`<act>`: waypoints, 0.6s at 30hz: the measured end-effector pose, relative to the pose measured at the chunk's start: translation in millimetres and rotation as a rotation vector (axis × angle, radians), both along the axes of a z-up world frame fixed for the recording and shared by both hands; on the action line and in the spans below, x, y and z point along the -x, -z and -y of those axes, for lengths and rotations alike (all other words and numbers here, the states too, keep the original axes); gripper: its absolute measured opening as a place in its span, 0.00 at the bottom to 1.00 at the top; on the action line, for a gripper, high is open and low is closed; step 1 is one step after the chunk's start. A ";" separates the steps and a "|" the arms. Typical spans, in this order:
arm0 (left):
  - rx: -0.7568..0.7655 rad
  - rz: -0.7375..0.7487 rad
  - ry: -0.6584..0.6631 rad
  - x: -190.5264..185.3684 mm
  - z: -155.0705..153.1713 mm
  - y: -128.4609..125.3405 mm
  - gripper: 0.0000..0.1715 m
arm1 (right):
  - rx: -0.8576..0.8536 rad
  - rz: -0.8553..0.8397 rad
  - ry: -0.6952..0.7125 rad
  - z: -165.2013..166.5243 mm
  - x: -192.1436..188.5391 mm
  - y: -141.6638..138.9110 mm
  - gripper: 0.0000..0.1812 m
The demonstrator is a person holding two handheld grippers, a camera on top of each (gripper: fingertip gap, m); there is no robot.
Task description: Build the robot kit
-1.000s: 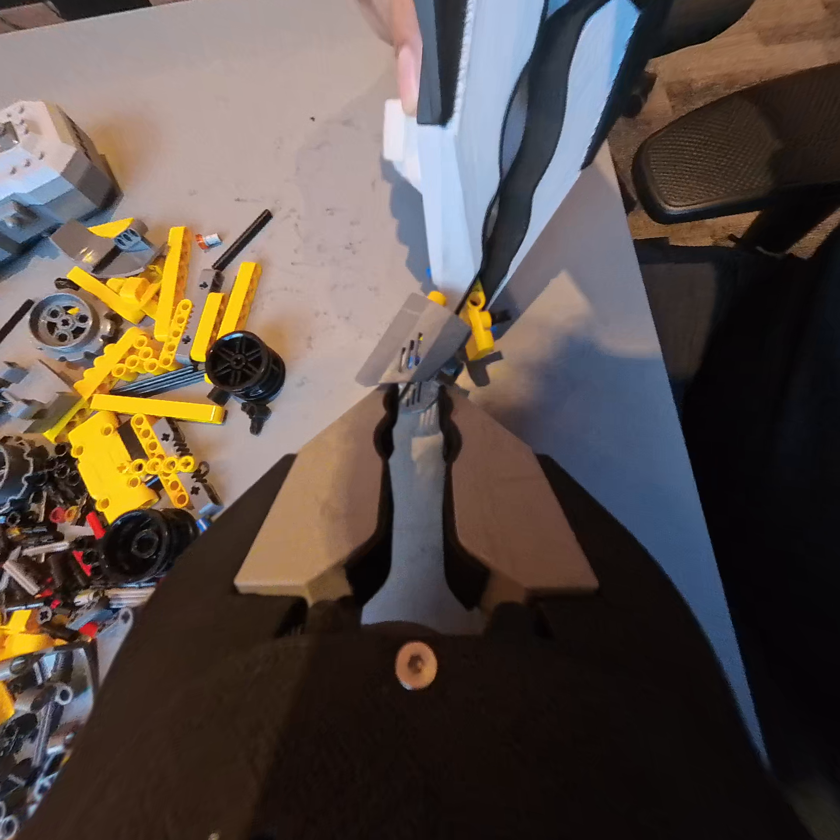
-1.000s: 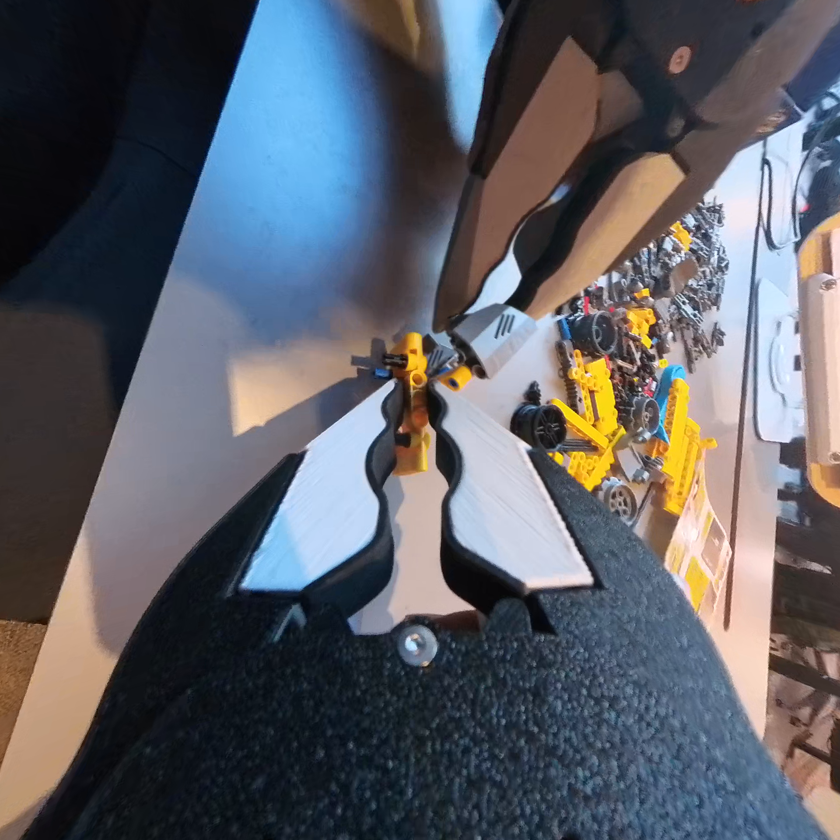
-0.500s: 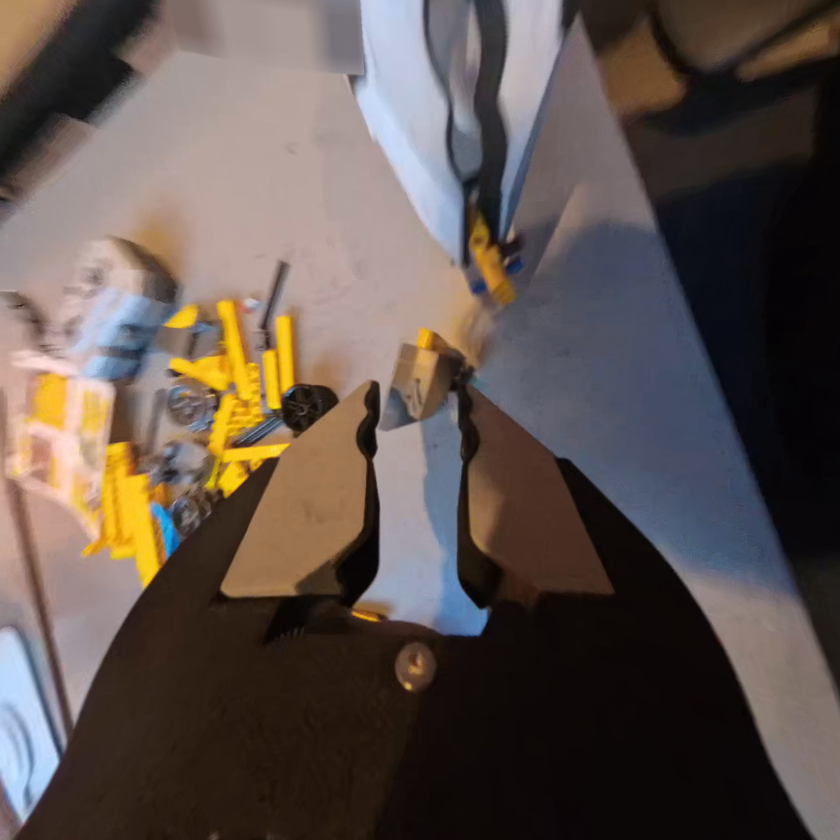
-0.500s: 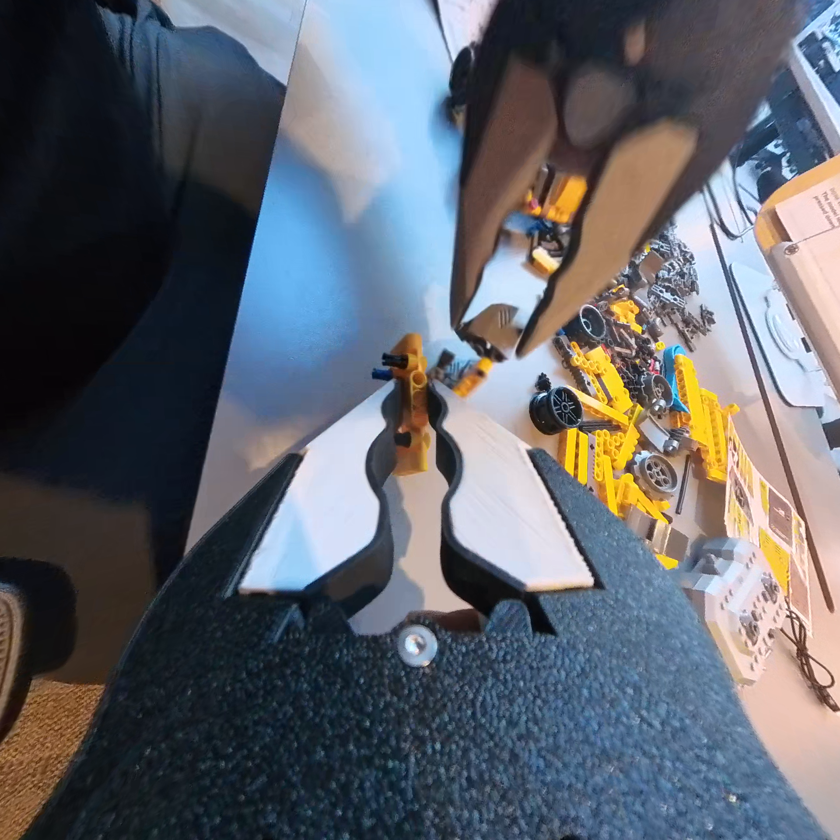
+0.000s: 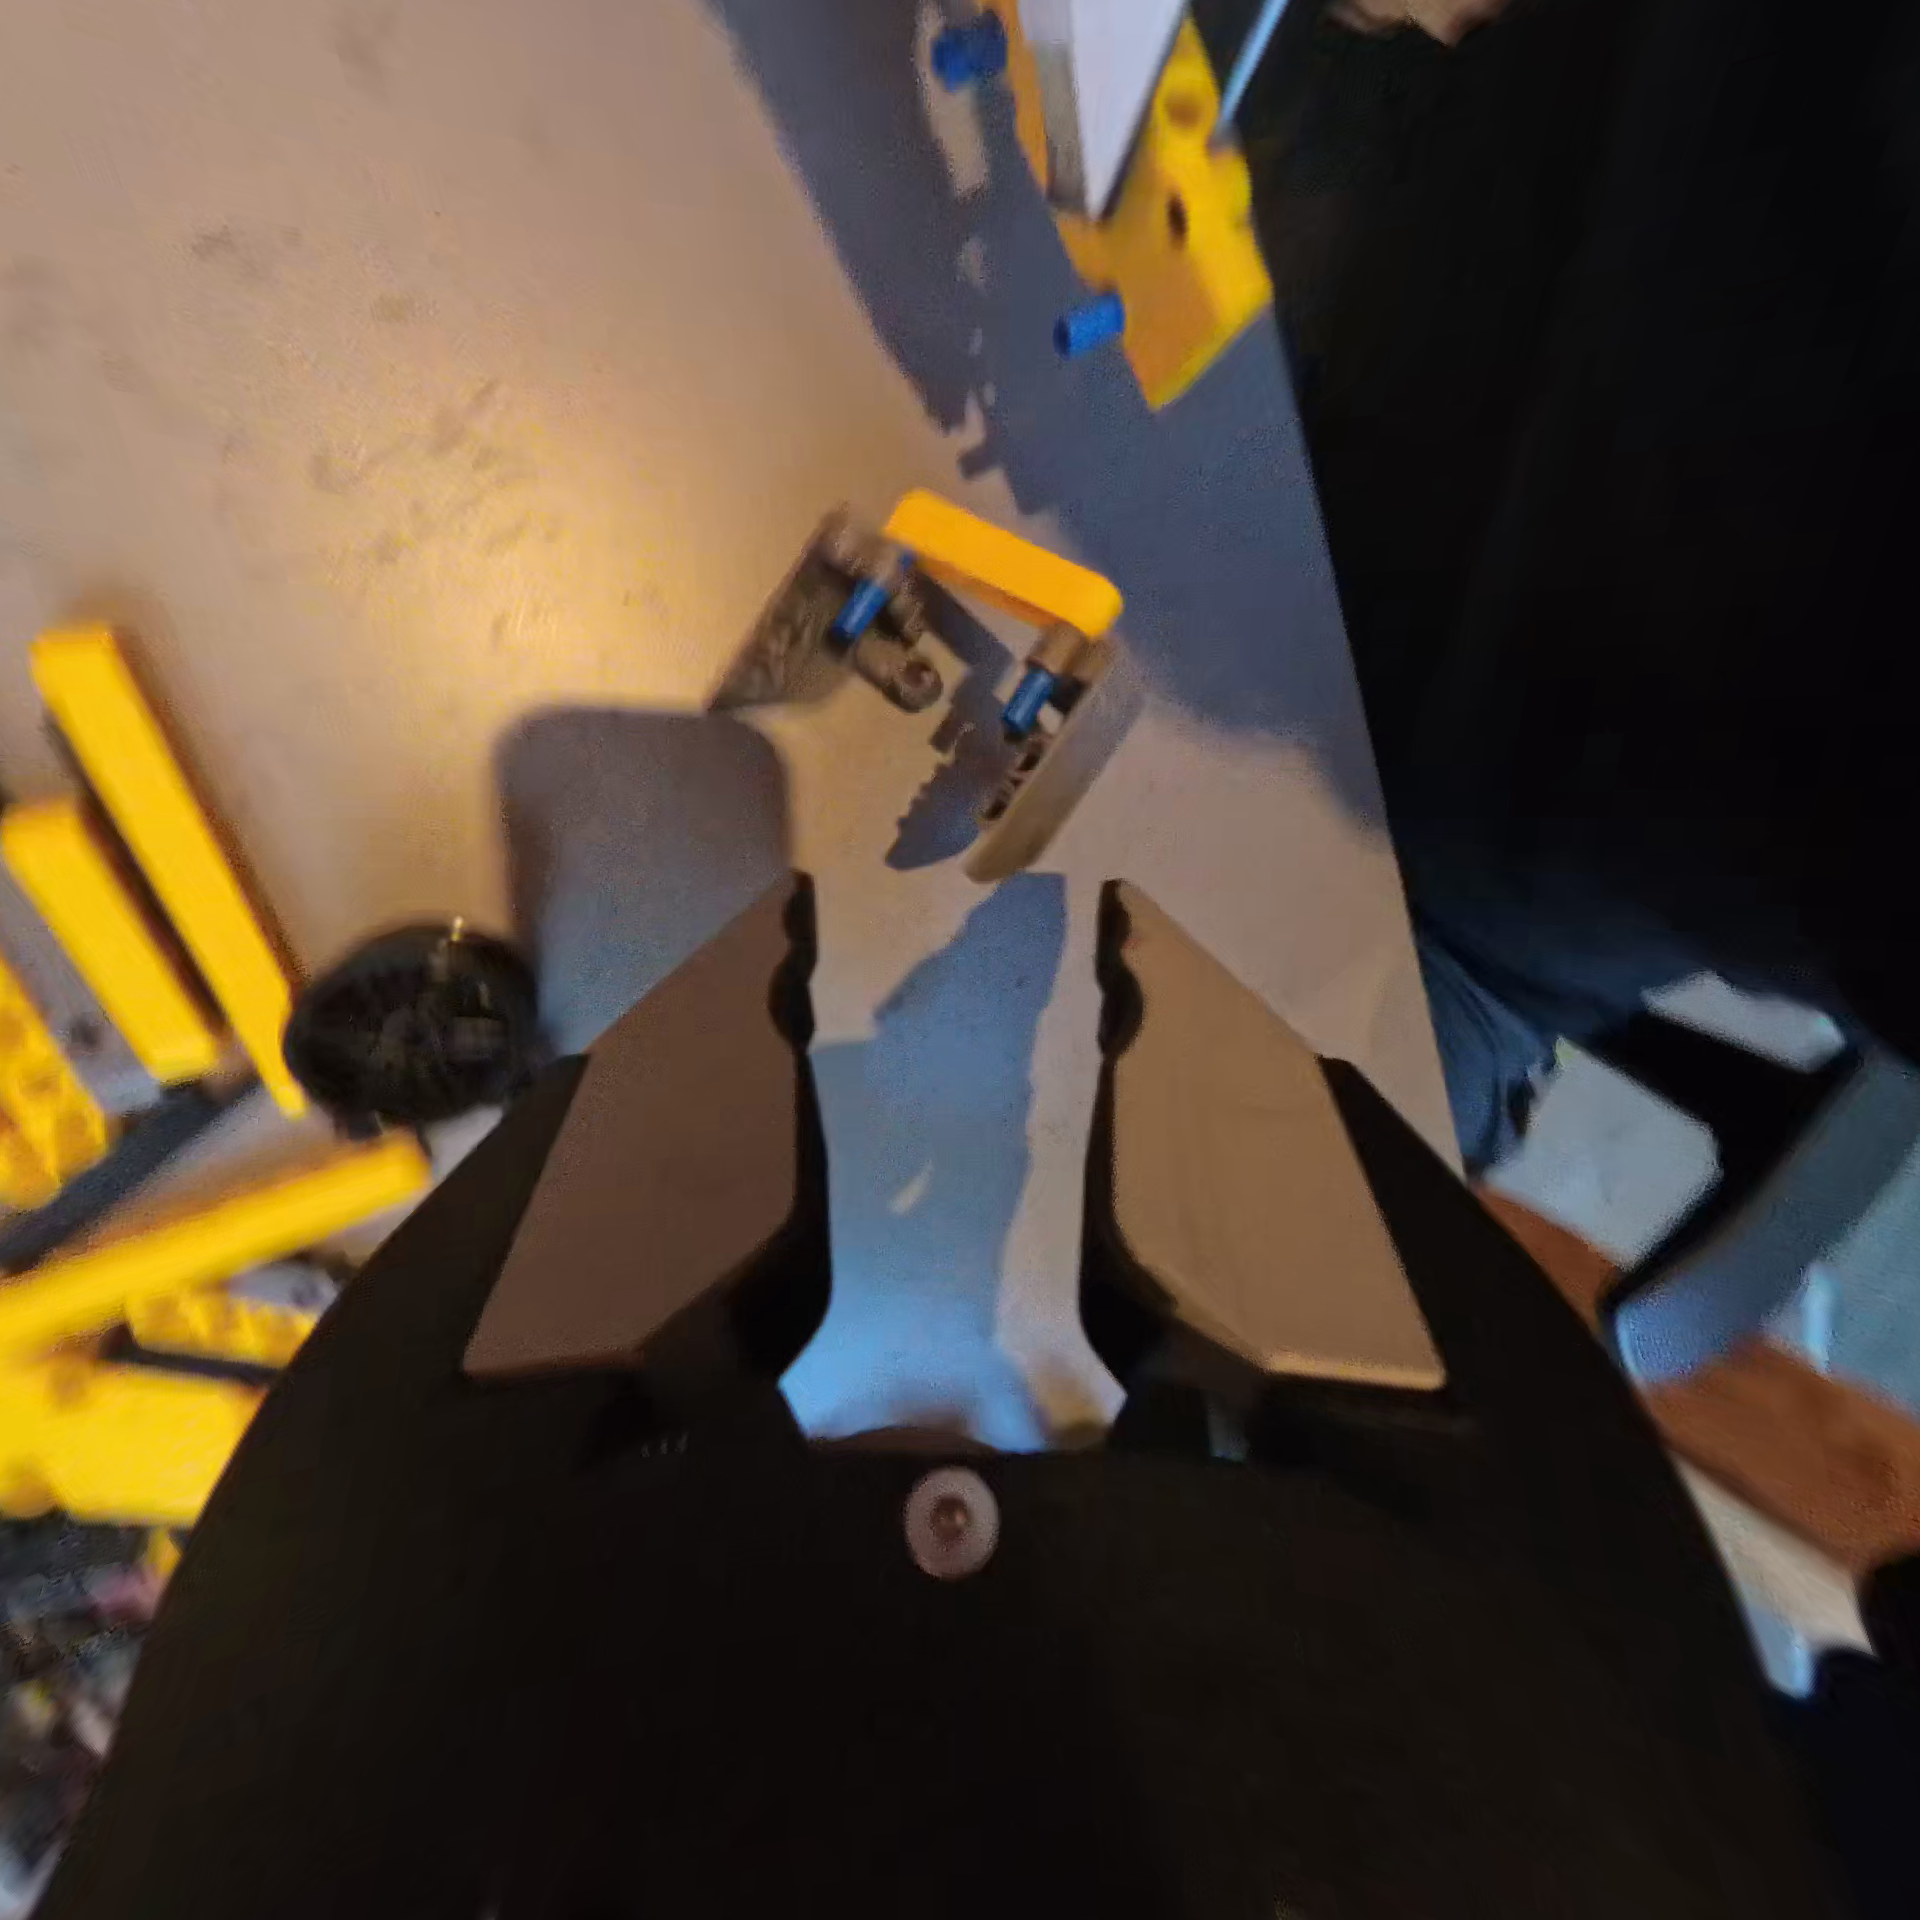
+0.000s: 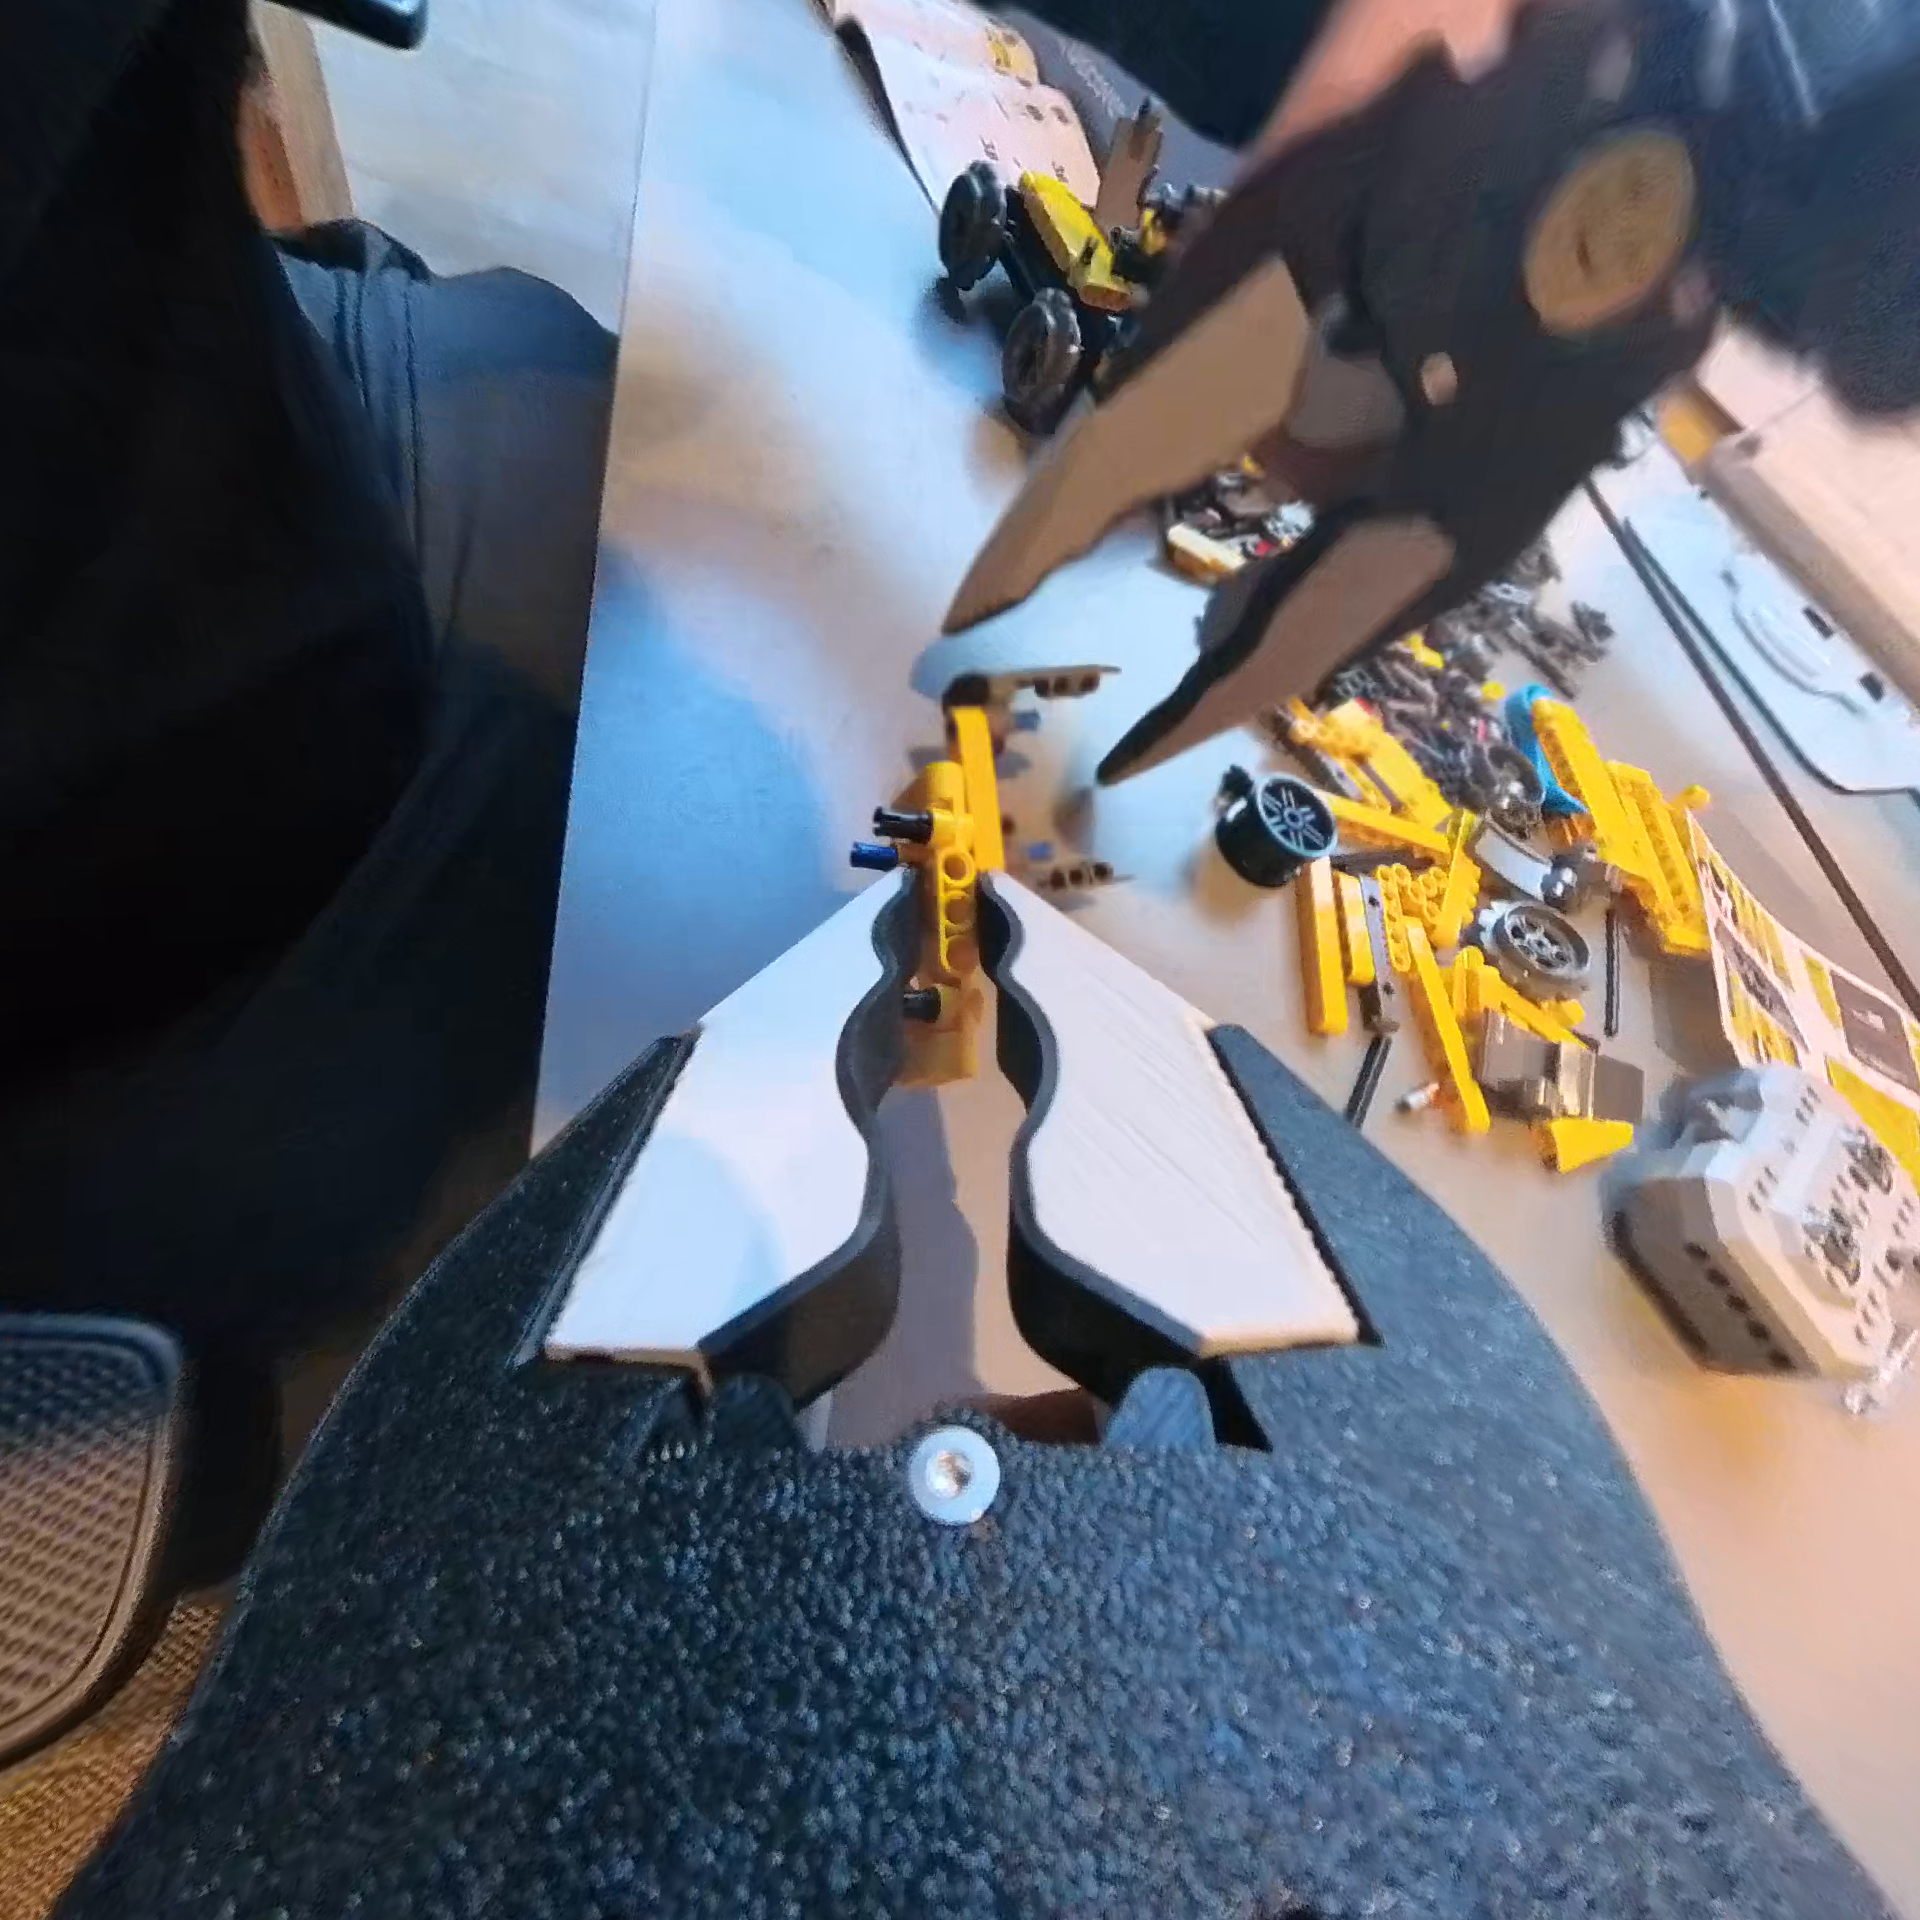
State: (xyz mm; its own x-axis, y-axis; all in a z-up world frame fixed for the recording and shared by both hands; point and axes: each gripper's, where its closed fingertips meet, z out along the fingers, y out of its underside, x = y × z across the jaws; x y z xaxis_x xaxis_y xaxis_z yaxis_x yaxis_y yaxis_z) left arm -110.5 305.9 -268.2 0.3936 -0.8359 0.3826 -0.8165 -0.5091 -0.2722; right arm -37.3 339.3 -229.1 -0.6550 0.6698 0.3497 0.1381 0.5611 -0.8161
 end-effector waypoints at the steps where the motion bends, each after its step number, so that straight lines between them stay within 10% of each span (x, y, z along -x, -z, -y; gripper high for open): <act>1: -0.085 -0.021 -0.094 4.3 0.0 -1.1 0.36 | 0.005 0.000 0.010 -2.0 -1.9 2.0 0.05; 9: -0.761 -0.069 -0.291 -5.2 12.0 -43.2 0.40 | 0.057 -0.013 0.043 0.1 -5.0 2.1 0.05; 18: -0.356 0.214 -0.810 9.0 7.4 -32.8 0.29 | 0.161 0.140 0.223 -10.9 6.1 5.6 0.05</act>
